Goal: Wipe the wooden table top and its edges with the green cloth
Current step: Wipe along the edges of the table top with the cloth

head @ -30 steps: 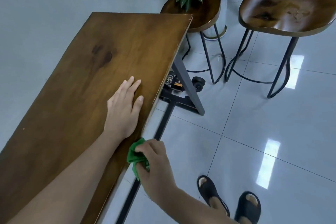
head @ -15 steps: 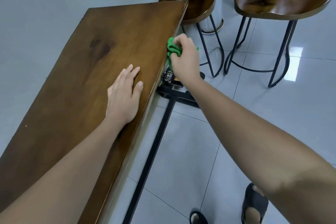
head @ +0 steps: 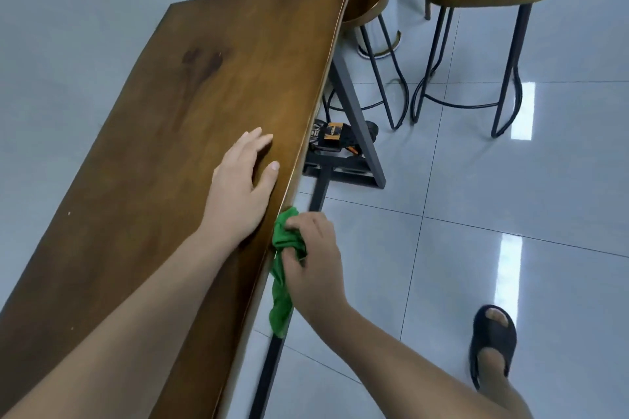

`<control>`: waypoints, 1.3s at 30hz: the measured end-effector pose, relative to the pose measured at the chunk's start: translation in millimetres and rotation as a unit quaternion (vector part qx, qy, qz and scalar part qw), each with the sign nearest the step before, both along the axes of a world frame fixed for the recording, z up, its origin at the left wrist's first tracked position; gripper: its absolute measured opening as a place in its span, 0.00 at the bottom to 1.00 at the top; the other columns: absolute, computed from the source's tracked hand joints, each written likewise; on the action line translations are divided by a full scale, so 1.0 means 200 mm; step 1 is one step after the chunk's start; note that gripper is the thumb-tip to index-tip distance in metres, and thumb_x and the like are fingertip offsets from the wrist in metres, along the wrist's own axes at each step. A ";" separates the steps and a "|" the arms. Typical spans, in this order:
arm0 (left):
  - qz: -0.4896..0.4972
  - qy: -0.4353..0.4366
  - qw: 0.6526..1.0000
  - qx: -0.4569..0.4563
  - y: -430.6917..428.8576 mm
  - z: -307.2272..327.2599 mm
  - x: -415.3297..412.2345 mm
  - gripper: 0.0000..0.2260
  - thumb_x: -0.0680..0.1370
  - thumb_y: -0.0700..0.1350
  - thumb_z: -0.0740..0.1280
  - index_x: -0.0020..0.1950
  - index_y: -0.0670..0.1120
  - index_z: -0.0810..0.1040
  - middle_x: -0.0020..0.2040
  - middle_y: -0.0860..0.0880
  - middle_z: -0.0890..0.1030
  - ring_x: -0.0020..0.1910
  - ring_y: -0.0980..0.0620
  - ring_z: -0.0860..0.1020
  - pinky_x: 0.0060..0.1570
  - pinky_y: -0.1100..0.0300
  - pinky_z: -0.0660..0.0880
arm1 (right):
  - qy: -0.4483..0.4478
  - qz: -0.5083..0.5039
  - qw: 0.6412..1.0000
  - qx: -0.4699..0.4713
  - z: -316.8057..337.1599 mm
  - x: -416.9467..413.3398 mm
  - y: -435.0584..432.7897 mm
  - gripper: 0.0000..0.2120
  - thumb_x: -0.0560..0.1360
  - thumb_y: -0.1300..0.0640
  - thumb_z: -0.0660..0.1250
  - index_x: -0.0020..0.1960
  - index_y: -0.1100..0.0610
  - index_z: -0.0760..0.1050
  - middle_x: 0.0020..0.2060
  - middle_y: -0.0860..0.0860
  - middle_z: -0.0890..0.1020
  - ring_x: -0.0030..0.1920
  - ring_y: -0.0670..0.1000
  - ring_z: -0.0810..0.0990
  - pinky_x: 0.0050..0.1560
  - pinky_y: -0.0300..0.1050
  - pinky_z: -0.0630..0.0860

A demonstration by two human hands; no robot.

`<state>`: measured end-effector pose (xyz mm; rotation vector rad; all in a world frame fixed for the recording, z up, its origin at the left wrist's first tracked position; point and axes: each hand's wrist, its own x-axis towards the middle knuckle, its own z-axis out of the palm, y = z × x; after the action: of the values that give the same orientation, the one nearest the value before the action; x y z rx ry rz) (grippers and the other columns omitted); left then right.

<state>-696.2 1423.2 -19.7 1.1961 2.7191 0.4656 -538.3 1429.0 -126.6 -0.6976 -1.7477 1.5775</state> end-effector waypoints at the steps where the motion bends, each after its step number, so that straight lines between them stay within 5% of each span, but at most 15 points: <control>1: -0.007 0.000 1.000 -0.007 -0.08 0.00 0.04 0.22 0.89 0.53 0.62 0.84 0.56 0.69 0.86 0.56 0.67 0.86 0.56 0.61 0.84 0.38 0.61 | 0.000 0.004 1.000 0.006 0.00 0.04 -0.09 0.17 0.74 0.71 0.67 0.58 0.55 0.78 0.56 0.45 0.77 0.60 0.49 0.74 0.61 0.36 0.70; 10: -0.011 -0.004 0.999 -0.038 -0.77 -0.02 0.28 0.24 0.89 0.56 0.60 0.86 0.57 0.66 0.87 0.58 0.64 0.87 0.57 0.57 0.85 0.41 0.55 | -0.026 0.032 0.999 0.009 -0.02 0.38 -0.79 0.20 0.74 0.71 0.70 0.61 0.53 0.78 0.58 0.45 0.76 0.61 0.50 0.75 0.58 0.49 0.78; 17: -0.003 0.002 0.998 -0.058 -1.19 -0.06 0.49 0.25 0.90 0.60 0.53 0.88 0.58 0.61 0.89 0.60 0.58 0.88 0.59 0.50 0.86 0.41 0.53 | -0.013 0.091 0.995 0.031 -0.04 0.58 -1.05 0.25 0.72 0.73 0.74 0.62 0.51 0.78 0.59 0.44 0.77 0.61 0.50 0.75 0.52 0.48 0.80; 22: -0.010 0.038 0.997 -0.072 -1.23 -0.09 0.53 0.27 0.90 0.61 0.48 0.89 0.59 0.57 0.90 0.60 0.54 0.89 0.59 0.47 0.87 0.39 0.54 | -0.018 0.103 0.993 0.054 -0.01 0.49 -0.84 0.17 0.75 0.71 0.70 0.59 0.54 0.79 0.56 0.47 0.78 0.58 0.54 0.76 0.58 0.46 0.76; 32: 0.003 0.062 0.995 -0.072 -1.21 -0.09 0.56 0.27 0.90 0.62 0.46 0.89 0.58 0.59 0.89 0.59 0.56 0.89 0.58 0.50 0.86 0.38 0.56 | -0.058 -0.003 0.997 0.058 0.10 0.02 0.04 0.16 0.74 0.70 0.65 0.57 0.54 0.78 0.54 0.51 0.78 0.56 0.56 0.80 0.58 0.59 0.80; 39: 0.011 0.063 0.995 -0.080 -1.20 -0.08 0.56 0.30 0.88 0.66 0.43 0.89 0.59 0.58 0.89 0.59 0.56 0.89 0.57 0.51 0.86 0.39 0.55 | -0.047 -0.022 0.999 0.013 0.11 0.09 -0.19 0.16 0.76 0.69 0.66 0.58 0.52 0.78 0.54 0.48 0.77 0.58 0.53 0.80 0.60 0.57 0.80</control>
<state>-584.0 1184.1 -35.4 1.1923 2.8132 0.1747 -519.5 1391.4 -105.4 -0.8038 -1.8048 1.5119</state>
